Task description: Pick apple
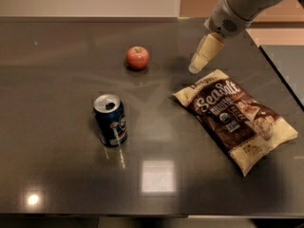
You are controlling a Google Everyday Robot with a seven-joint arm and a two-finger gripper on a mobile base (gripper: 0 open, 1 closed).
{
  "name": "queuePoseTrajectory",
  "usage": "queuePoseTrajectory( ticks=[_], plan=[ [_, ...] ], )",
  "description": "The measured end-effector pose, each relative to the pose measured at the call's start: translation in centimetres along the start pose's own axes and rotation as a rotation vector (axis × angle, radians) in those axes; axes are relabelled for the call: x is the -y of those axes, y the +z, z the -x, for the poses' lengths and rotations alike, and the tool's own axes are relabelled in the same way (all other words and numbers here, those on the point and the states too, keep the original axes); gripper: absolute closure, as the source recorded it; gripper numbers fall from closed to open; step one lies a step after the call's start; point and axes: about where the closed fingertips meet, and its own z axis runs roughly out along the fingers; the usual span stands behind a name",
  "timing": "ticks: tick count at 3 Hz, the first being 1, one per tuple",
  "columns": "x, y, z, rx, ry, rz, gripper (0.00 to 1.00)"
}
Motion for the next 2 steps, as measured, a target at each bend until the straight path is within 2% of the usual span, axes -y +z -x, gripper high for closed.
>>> queuePoseTrajectory(
  ticks=[1,2],
  plan=[
    [1.0,2.5,2.5,0.041,0.025,-0.003,0.00],
    [0.9,5.1,5.1,0.084,0.057,-0.002,0.00]
  ],
)
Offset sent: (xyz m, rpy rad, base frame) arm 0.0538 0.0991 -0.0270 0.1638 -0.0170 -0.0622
